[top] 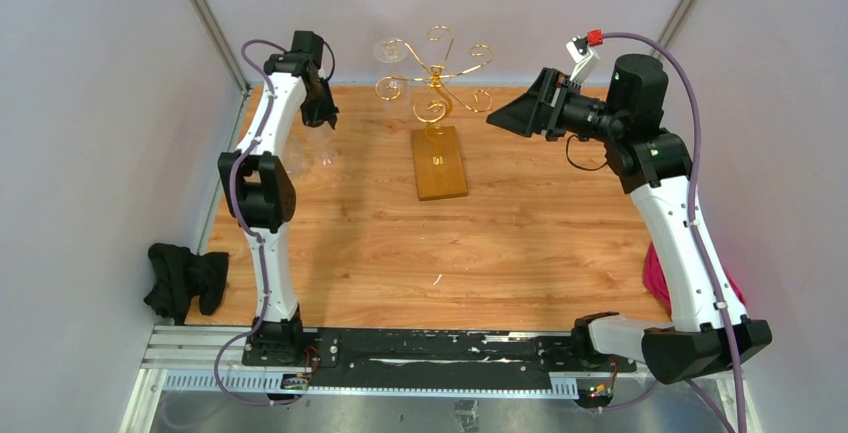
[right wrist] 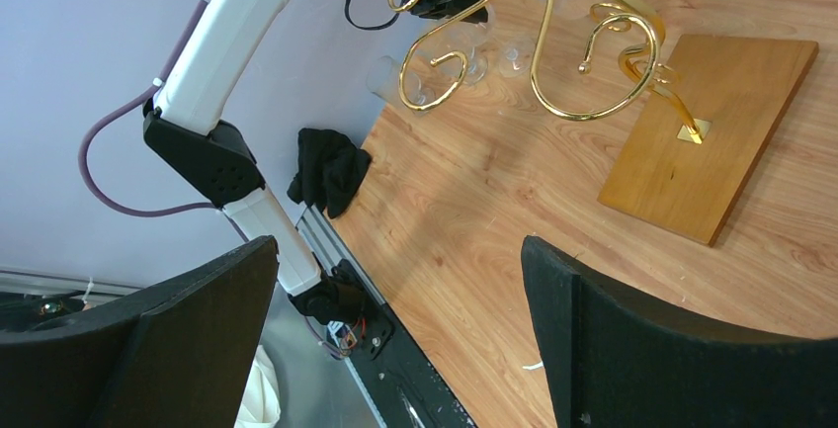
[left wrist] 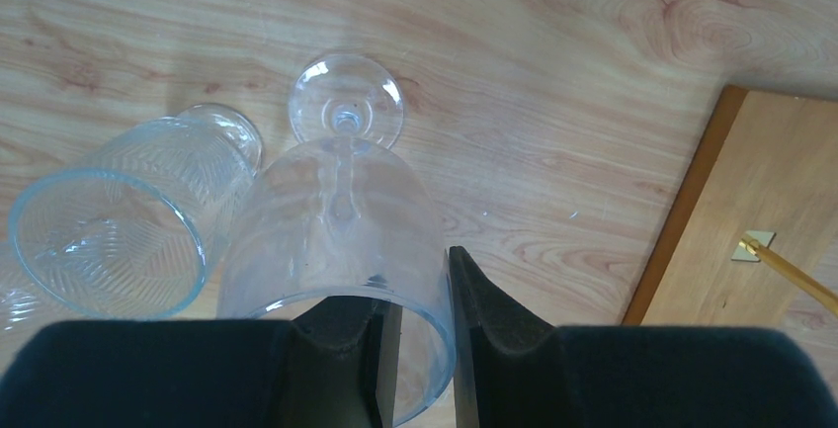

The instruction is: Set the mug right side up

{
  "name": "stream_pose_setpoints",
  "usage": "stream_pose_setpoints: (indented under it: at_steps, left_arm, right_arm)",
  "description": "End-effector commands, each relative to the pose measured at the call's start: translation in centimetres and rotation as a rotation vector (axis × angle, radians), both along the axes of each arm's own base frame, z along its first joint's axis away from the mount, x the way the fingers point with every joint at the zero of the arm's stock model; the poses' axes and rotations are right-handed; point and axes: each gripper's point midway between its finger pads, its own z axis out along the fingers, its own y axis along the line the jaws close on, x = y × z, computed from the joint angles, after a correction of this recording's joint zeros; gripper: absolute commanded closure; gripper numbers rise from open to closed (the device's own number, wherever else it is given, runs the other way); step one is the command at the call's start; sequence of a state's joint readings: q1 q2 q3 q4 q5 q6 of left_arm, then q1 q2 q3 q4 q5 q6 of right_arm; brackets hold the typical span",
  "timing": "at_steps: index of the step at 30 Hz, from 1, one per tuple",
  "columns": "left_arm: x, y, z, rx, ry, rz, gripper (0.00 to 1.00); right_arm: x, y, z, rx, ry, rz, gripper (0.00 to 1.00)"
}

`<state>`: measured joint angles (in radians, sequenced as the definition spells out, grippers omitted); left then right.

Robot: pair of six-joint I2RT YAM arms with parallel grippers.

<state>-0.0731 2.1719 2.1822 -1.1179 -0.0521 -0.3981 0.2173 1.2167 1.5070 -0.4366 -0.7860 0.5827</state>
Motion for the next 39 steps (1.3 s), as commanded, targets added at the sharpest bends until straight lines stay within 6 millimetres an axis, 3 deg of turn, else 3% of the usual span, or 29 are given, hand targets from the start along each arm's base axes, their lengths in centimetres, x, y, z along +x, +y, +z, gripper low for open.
stream_pose_setpoints:
  at_steps: [1, 14, 17, 21, 24, 39]
  left_arm:
    - [-0.8, 0.5, 0.5, 0.011, 0.003, -0.009, 0.82]
    - [-1.8, 1.6, 6.9, 0.056, -0.137, 0.01, 0.69]
    - [-1.8, 1.5, 6.9, 0.054, -0.138, 0.001, 0.72]
    - [-1.8, 1.1, 5.3, 0.032, -0.099, -0.001, 0.8]
    - [-1.9, 0.7, 4.5, 0.011, -0.079, -0.007, 0.81]
    - [-2.8, 1.1, 7.0, 0.026, -0.129, 0.001, 0.79]
  right_arm:
    - [-0.3, -0.1, 0.4, 0.019, -0.012, 0.017, 0.02]
    - [-0.4, 0.2, 0.9, 0.039, -0.012, 0.034, 0.02]
    - [-0.4, 0.3, 1.0, 0.044, -0.009, 0.039, 0.02]
    - [-0.4, 0.2, 1.0, 0.045, -0.01, 0.037, 0.01]
    - [-0.6, 0.2, 1.0, 0.045, -0.011, 0.041, 0.01]
    - [-0.6, 0.3, 0.6, 0.052, 0.0, 0.045, 0.01]
